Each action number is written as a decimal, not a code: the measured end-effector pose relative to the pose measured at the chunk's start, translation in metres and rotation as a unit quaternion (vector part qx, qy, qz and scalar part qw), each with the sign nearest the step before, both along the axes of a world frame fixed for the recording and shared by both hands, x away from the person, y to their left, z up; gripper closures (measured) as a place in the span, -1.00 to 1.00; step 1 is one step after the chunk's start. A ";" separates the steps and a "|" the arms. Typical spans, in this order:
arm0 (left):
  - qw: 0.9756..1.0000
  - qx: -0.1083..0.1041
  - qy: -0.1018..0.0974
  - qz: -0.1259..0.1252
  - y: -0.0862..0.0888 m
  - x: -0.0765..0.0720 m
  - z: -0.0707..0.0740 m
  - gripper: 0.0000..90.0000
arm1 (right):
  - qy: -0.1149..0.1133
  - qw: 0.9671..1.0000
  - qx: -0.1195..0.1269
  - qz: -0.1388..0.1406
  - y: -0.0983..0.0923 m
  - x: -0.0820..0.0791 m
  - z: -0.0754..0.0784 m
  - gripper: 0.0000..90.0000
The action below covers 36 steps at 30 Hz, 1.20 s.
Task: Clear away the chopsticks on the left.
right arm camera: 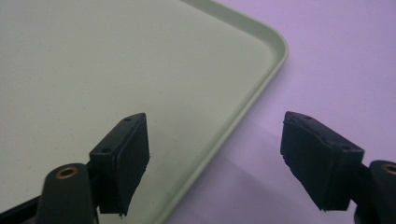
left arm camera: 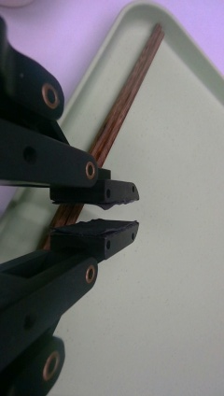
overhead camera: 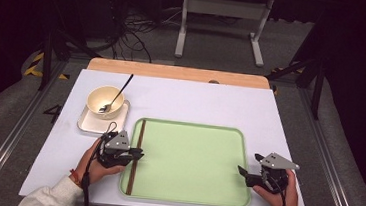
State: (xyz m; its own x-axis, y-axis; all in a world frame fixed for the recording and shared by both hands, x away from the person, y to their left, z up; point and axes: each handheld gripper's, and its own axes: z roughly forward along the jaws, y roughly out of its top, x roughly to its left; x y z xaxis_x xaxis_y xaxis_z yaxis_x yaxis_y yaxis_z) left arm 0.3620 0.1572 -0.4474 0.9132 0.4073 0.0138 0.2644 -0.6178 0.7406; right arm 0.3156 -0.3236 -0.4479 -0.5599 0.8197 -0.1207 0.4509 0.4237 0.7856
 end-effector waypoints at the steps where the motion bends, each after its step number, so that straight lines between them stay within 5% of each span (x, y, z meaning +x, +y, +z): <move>1: 1.000 0.000 -0.002 0.002 0.001 0.000 0.001 0.76 | -0.001 1.000 0.000 0.000 0.000 0.000 0.000 -0.47; 36: 0.995 -0.043 -0.072 0.063 0.039 0.003 0.040 0.28 | -0.010 1.000 0.002 0.004 0.003 0.000 0.003 -0.46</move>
State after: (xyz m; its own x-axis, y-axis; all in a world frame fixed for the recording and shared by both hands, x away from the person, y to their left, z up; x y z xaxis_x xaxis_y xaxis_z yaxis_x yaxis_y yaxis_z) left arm 0.3646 0.1966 -0.4077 0.8460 0.5236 0.1011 0.2230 -0.5197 0.8247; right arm 0.3160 -0.3205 -0.4454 -0.5637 0.8160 -0.1280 0.4323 0.4235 0.7960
